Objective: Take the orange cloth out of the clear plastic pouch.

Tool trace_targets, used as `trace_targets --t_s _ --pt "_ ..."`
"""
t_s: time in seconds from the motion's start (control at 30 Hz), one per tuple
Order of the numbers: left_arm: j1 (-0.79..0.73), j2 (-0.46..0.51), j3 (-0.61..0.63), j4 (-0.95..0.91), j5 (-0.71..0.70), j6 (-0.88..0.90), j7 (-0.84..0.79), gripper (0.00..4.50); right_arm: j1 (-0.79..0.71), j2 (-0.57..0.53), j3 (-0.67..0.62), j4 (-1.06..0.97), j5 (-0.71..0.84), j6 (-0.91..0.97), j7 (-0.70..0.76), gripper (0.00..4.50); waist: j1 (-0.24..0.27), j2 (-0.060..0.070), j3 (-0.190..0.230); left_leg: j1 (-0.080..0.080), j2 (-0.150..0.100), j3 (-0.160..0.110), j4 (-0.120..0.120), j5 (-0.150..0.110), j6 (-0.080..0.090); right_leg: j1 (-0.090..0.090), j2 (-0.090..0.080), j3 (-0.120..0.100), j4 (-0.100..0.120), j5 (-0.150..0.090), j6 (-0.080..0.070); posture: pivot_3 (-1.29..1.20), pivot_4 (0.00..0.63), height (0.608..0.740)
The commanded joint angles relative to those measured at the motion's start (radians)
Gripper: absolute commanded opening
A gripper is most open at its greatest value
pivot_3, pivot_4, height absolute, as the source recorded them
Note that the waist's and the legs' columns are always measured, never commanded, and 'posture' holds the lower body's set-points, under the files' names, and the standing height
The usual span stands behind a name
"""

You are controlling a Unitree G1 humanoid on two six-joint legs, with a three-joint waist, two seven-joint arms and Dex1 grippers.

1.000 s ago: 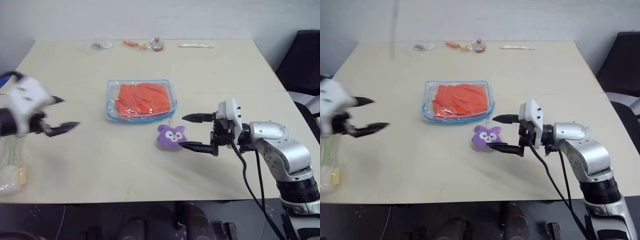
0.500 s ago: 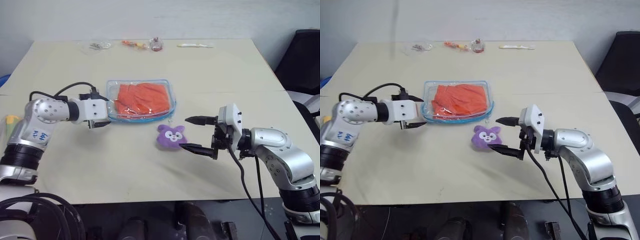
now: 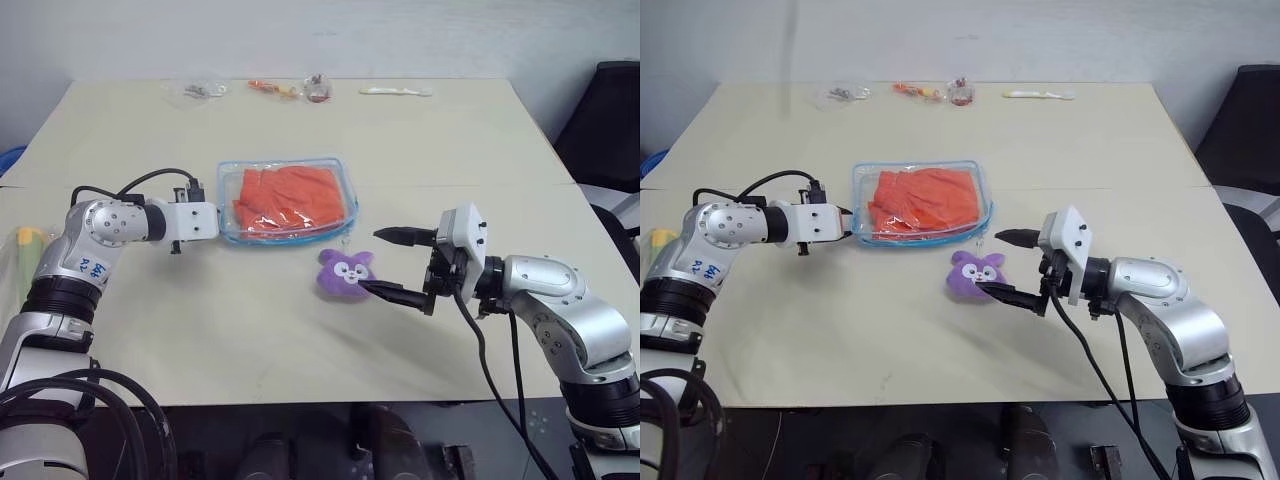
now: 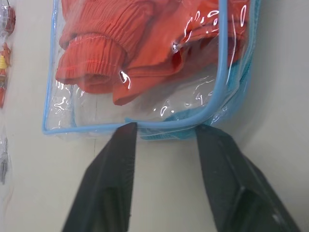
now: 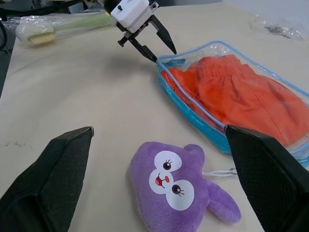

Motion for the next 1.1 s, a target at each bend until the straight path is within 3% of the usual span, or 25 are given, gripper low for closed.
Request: trace_targets --t_s 0.03,0.07,0.47,0.63,0.73,0.9,1.03,1.1 --pt "0.023 0.003 0.026 -0.038 -0.024 -0.012 -0.009 0.41 -0.012 -0.008 -0.022 -0.019 0.004 -0.014 0.003 4.5 0.0 0.0 0.0 0.0 0.0 0.0 0.0 0.0 0.0 0.0 0.0 0.0 0.0 0.0 0.0 0.0 0.15 0.74" --pt "0.031 0.003 0.026 -0.046 -0.026 -0.012 -0.014 0.12 -0.014 -0.007 -0.021 -0.017 0.003 -0.015 0.004 4.5 0.0 0.0 0.0 0.0 0.0 0.0 0.0 0.0 0.0 0.0 0.0 0.0 0.0 0.0 0.0 0.0 0.15 0.74" --pt "0.187 0.087 0.113 -0.246 -0.13 -0.065 -0.103 0.12 -0.011 -0.057 -0.014 0.026 -0.022 -0.048 0.091 4.5 -0.001 0.0 0.0 0.0 0.001 0.0 0.0 0.0 0.0 0.0 0.0 0.0 0.0 0.0 0.0 0.0 0.15 0.74" --pt "0.184 0.073 0.147 -0.261 -0.182 0.033 -0.121 0.12 -0.025 -0.044 -0.007 0.041 -0.033 -0.053 0.091 4.5 0.001 0.0 0.0 0.0 0.0 0.0 0.001 0.0 0.0 0.0 0.0 0.0 0.0 0.0 0.0 0.0 0.15 0.74" --pt "0.186 0.049 0.173 -0.298 -0.25 0.107 -0.15 0.74 -0.026 -0.039 -0.004 0.04 -0.034 -0.054 0.09 4.5 0.002 0.0 0.0 0.0 0.0 0.0 0.001 0.0 0.0 0.0 0.0 0.0 0.0 0.0 0.0 0.0 0.15 0.74" --pt "0.216 0.032 0.188 -0.391 -0.306 0.23 -0.188 2.35 -0.026 -0.04 -0.005 0.044 -0.034 -0.059 0.088 4.5 -0.001 0.0 0.0 0.0 0.0 0.0 0.001 0.0 0.0 0.0 0.0 0.0 0.0 0.0 0.0 0.0 0.15 0.74" --pt "0.221 0.028 0.151 -0.429 -0.26 0.248 -0.19 3.6 -0.02 -0.038 -0.01 0.042 -0.031 -0.059 0.08 4.5 -0.002 0.0 0.0 0.0 0.0 0.0 0.001 0.0 0.0 0.0 0.0 0.0 0.0 0.0 0.0 0.0 0.15 0.74" --pt "0.204 0.019 0.124 -0.404 -0.207 0.236 -0.164 3.6 -0.017 -0.037 -0.008 0.039 -0.031 -0.059 0.077 4.5 0.0 0.0 0.0 0.0 0.0 0.0 0.001 0.0 0.0 0.0 0.0 0.0 0.0 0.0 0.0 0.0 0.15 0.74"
